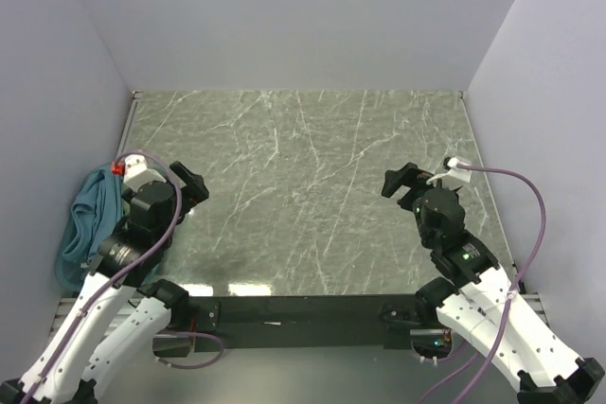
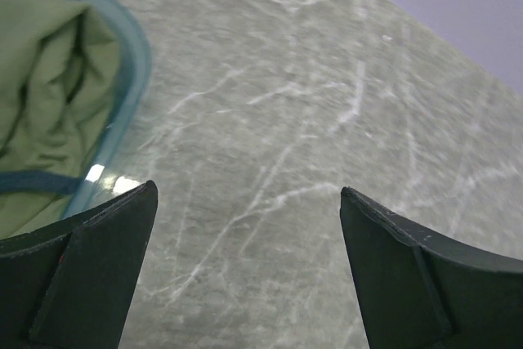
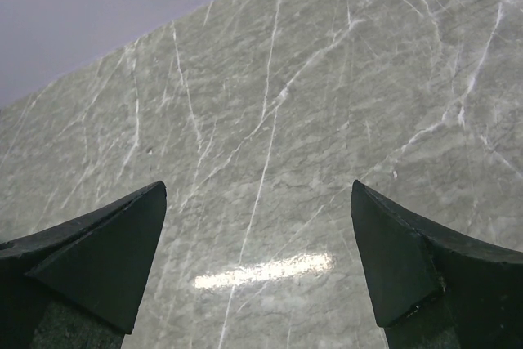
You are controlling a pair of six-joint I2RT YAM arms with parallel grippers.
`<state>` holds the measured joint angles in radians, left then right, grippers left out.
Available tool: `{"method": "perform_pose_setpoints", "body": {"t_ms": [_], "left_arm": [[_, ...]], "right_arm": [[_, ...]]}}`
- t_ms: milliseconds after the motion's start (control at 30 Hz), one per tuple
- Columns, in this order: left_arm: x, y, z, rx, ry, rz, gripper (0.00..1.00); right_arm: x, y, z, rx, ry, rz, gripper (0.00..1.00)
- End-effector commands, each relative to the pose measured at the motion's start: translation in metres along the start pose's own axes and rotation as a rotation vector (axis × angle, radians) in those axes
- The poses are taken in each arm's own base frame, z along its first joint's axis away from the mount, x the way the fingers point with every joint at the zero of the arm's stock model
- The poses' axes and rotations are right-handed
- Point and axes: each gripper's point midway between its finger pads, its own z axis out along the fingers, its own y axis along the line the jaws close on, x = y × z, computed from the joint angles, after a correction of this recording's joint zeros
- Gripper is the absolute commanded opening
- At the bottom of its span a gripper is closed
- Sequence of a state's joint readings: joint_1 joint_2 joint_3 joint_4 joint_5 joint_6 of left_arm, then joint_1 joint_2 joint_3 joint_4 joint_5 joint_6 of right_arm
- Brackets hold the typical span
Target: Fold and stack the tank tops
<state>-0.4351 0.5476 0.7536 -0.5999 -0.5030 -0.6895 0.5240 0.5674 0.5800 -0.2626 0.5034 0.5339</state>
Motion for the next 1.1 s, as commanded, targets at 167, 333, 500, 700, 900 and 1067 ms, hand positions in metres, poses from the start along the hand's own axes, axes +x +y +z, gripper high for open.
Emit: {"method": "perform_pose_setpoints", "body": {"t_ms": [167, 333, 500, 700, 900, 1067], "left_arm": [[-0.034, 0.068, 0.009, -0.55, -0.161, -0.153, 0.99], [-0.062, 0.099, 0.042, -0.688, -0.189, -0.204, 0.98], [-0.076, 0.165, 0.063, -0.94, -0.218, -0.277, 0.96], [-0.066, 0.214, 0.104, -1.06, -0.104, -0.373, 0.93], [-0.036, 0.251, 0.133, -1.173, 0.053, -0.402, 0.94], [-0.019, 0.26, 0.146, -1.153, 0.125, -0.43, 0.82]], "right_arm": [[0.003, 0.01, 0.009, -0.011, 0.027, -0.03, 1.0], [0.007, 0.015, 0.01, -0.038, 0.048, -0.044, 1.0], [0.008, 0.019, 0.007, -0.066, 0.054, -0.042, 1.0], [0.009, 0.023, 0.004, -0.1, 0.056, -0.038, 1.0], [0.013, 0.025, 0.003, -0.121, 0.068, -0.039, 1.0], [0.013, 0.025, 0.002, -0.129, 0.067, -0.039, 1.0]]}}
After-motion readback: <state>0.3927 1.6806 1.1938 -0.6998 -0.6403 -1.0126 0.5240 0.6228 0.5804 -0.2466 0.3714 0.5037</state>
